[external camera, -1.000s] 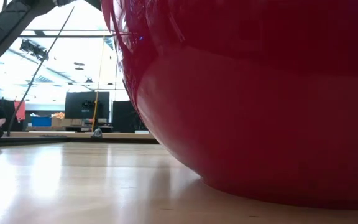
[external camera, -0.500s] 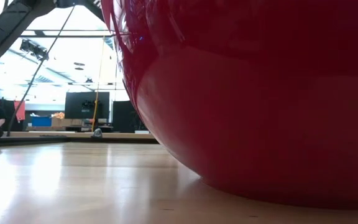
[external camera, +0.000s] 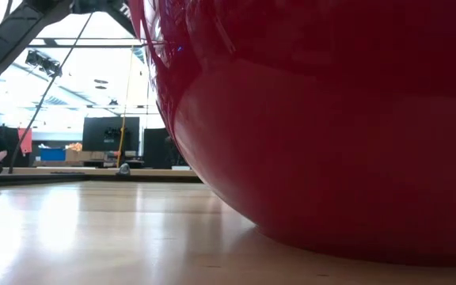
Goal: Nest bowls inside each other
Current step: Stack the pink bowl on top of the blue bowl
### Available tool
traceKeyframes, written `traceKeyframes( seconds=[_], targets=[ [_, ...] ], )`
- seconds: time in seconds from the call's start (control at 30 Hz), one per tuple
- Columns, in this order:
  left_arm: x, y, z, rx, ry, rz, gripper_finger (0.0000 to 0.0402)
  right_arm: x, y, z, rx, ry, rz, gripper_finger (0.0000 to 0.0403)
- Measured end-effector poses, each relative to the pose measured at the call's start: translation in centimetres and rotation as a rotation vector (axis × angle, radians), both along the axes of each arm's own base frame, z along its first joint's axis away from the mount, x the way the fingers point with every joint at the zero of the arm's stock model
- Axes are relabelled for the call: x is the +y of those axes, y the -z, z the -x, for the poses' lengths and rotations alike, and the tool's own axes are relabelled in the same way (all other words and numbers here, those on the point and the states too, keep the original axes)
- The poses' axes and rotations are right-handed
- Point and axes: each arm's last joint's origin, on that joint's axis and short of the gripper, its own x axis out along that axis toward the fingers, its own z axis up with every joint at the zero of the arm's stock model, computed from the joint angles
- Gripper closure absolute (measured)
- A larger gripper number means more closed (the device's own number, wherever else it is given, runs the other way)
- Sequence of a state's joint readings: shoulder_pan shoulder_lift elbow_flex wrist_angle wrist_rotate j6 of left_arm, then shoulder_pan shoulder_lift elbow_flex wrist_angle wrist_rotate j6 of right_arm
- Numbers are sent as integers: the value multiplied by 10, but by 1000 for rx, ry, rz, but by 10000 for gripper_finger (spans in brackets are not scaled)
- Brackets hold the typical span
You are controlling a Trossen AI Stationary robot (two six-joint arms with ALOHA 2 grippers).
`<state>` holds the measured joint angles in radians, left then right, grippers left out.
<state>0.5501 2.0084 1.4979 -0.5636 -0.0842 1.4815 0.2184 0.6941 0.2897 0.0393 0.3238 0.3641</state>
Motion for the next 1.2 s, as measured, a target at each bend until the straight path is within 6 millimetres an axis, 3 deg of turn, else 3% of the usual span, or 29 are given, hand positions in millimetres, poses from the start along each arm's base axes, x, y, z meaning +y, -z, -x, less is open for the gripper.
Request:
traceKeyframes(
  seconds=[0.27, 0.6, 0.7, 0.83, 0.9, 1.07, 1.2],
  targets=[
    [-5, 10, -10, 33, 135, -49, 277, 0, 0, -1, 0, -1, 0, 213],
    [-8, 9, -13, 24, 169, -71, 288, -2, 2, -3, 11, 8, -1, 213],
    [-7, 12, -13, 30, 166, -66, 313, -2, 2, -3, 7, 7, -2, 213],
    [-8, 12, -13, 20, 140, -54, 379, -2, 2, -3, 8, 7, -2, 213],
    [-8, 10, -14, 0, 99, -44, 389, -2, 2, -3, 9, 6, -2, 213],
    [-22, -13, -15, -46, -2, -99, 395, -2, 3, -3, 18, 7, -1, 213],
    [-58, -48, -19, -79, -2, -205, 398, -2, 3, -3, 17, 8, -1, 213]
  ],
)
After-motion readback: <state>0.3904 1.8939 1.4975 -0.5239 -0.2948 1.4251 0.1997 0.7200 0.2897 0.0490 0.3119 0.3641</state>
